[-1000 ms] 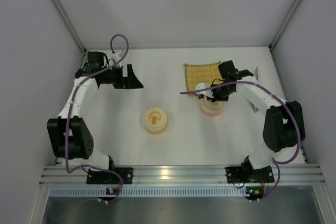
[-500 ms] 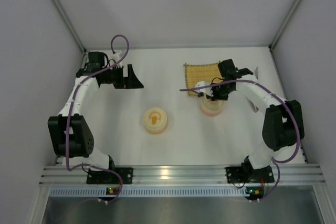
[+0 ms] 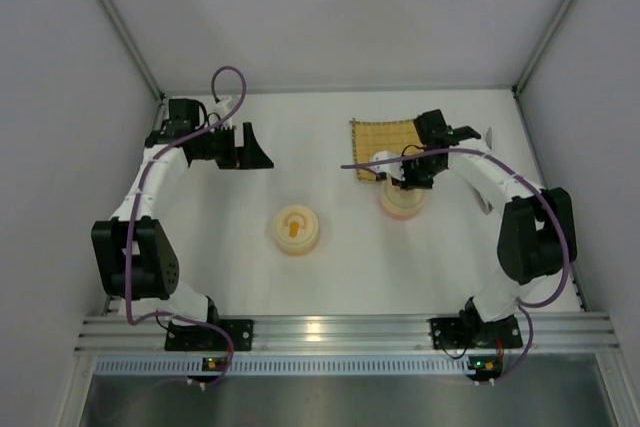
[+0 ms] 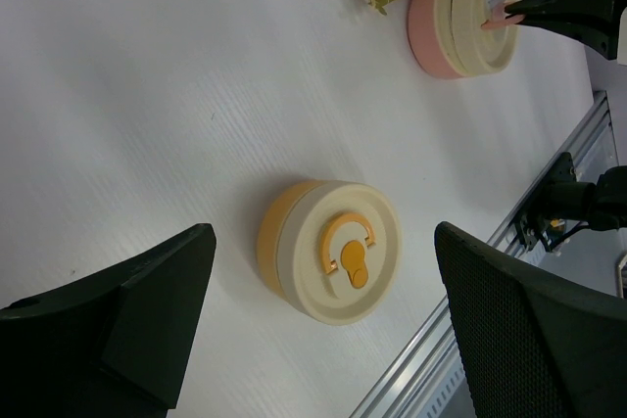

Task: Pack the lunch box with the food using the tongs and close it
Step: Close the box lid on the packing box, then screw the box lid onto the packing box.

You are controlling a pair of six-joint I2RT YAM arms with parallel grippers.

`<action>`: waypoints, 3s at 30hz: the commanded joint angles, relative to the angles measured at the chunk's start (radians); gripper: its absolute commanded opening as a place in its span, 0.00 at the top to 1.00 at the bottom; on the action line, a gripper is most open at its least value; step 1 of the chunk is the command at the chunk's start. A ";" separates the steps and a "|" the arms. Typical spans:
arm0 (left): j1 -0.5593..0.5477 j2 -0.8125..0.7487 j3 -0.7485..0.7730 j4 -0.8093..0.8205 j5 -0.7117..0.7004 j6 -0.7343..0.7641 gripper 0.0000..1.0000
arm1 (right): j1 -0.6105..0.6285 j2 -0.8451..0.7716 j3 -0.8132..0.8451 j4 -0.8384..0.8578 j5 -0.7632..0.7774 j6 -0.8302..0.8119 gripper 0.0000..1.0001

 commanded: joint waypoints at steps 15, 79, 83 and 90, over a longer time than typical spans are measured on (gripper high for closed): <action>0.003 0.002 0.020 0.036 0.015 0.005 0.02 | -0.006 0.081 0.049 -0.020 -0.051 0.016 1.00; 0.005 -0.051 0.045 -0.102 0.017 0.166 0.02 | 0.095 -0.152 -0.387 0.425 -0.454 1.308 0.50; 0.003 -0.057 0.052 -0.109 0.055 0.184 0.02 | 0.112 -0.167 -0.362 0.388 -0.410 1.279 0.31; 0.003 -0.058 0.057 -0.114 0.057 0.190 0.02 | 0.132 -0.192 -0.321 0.331 -0.320 1.233 0.17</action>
